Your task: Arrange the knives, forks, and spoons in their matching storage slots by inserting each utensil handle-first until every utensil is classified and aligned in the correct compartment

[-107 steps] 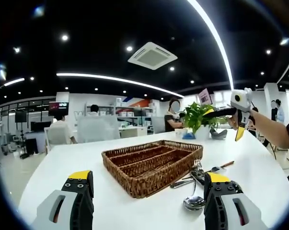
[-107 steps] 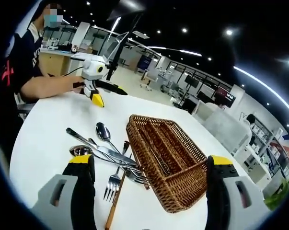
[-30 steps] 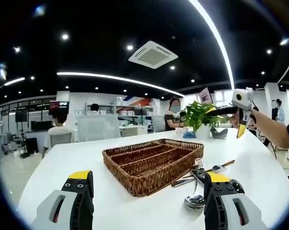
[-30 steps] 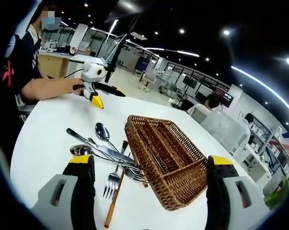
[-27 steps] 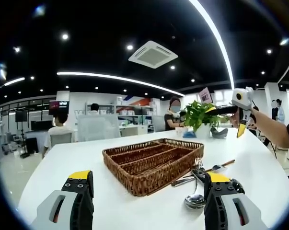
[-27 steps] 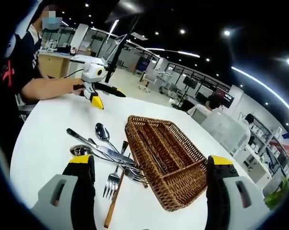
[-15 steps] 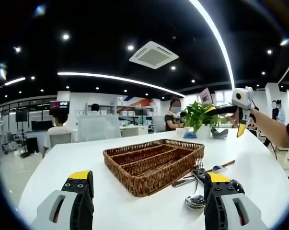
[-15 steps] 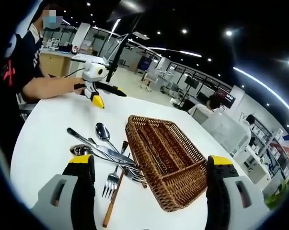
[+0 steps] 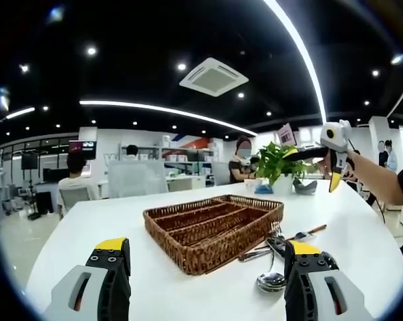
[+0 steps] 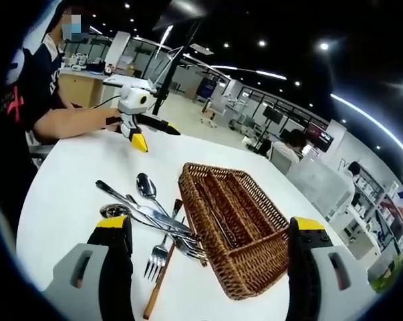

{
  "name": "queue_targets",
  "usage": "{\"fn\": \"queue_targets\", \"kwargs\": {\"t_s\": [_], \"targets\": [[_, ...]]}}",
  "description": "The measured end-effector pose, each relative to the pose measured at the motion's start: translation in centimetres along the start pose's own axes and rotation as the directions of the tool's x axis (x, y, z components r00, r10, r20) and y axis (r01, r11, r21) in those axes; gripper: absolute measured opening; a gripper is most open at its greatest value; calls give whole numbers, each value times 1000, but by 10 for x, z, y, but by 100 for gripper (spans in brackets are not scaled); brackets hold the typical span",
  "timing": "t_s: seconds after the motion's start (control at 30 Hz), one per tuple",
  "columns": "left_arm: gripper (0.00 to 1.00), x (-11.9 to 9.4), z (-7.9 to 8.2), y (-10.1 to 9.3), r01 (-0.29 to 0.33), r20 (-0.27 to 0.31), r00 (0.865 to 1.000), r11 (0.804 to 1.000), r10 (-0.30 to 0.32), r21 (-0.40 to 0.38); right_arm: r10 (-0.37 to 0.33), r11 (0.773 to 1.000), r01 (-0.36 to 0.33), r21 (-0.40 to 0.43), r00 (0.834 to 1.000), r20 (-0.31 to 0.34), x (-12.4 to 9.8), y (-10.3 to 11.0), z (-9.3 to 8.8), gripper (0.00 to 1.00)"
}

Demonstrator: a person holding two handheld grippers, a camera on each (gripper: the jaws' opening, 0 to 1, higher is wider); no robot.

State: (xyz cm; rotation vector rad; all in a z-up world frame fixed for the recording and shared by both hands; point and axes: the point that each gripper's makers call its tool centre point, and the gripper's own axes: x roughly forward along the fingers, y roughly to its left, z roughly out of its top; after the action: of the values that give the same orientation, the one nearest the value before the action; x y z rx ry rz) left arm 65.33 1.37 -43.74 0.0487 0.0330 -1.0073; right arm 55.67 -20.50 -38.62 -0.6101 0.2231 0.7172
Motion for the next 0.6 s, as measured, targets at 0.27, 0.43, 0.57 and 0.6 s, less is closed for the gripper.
{"fn": "queue_targets", "kwargs": {"t_s": [0.27,0.43,0.57,0.6], "targets": [[100,-1,3,1,-2,10,1000,1000,2,0,32,999,-32,-17,999,-2,6,8,2,100],[100,-1,3,0,-1,9,1000,1000,1,2,38,999,-37,-30,999,10,8,8,5,100],[100,-2,3,0,-3,10,1000,1000,3,3,49,998,-49,-32,999,3,10,10,4,100],[100,-2,3,0,-3,11,1000,1000,3,2,53,998,-53,-34,999,0,11,10,4,100]]}}
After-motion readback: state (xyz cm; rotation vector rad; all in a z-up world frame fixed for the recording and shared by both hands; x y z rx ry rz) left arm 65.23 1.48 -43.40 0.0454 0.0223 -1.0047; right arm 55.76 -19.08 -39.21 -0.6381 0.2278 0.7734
